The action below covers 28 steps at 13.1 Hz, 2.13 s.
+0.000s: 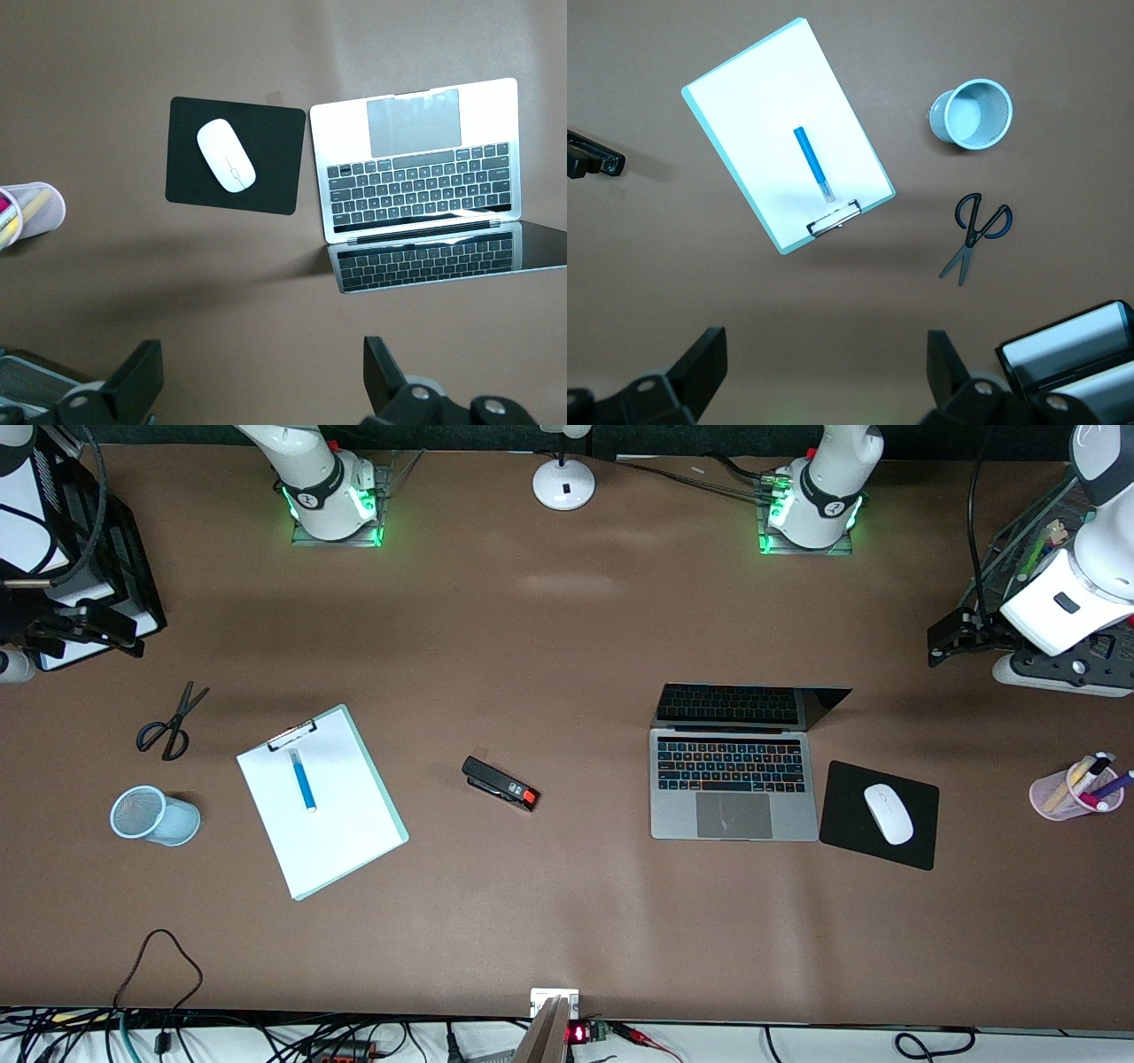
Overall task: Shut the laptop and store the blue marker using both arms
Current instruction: 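Move the right gripper toward the blue marker on the clipboard, then grasp the blue marker with the right gripper while the left gripper reaches the laptop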
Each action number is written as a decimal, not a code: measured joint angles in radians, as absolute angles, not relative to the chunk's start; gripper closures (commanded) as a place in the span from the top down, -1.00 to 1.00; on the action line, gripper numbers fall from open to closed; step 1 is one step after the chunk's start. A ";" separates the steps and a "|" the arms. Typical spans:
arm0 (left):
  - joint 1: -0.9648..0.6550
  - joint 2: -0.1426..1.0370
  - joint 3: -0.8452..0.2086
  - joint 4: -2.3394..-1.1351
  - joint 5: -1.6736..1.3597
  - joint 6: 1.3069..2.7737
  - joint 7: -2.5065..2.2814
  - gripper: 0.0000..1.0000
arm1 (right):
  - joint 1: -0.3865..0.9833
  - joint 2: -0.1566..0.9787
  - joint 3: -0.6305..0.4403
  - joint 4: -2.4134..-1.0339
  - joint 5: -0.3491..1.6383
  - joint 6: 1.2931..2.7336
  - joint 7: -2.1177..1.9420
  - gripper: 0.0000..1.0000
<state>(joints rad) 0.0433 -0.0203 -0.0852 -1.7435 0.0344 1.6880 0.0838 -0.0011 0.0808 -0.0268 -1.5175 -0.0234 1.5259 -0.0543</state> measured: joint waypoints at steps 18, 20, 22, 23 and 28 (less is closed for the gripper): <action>0.043 0.130 -0.088 -1.544 -0.004 1.533 0.084 0.73 | -0.001 0.305 -0.018 -1.523 0.033 1.708 -0.068 1.00; 0.042 0.136 -0.088 -1.538 -0.004 1.526 0.085 -0.40 | 0.008 0.356 -0.016 -1.524 0.031 1.776 -0.074 1.00; 0.042 0.136 -0.090 -1.536 -0.004 1.480 0.107 -0.86 | 0.030 0.418 -0.015 -1.524 -0.005 1.868 -0.076 1.00; 0.042 0.136 -0.091 -1.536 -0.004 1.463 0.111 -1.00 | 0.039 0.448 -0.014 -1.524 -0.023 1.902 -0.077 1.00; 0.041 0.136 -0.101 -1.536 -0.004 1.445 0.126 -1.00 | 0.078 0.561 -0.013 -1.524 -0.031 1.997 -0.091 1.00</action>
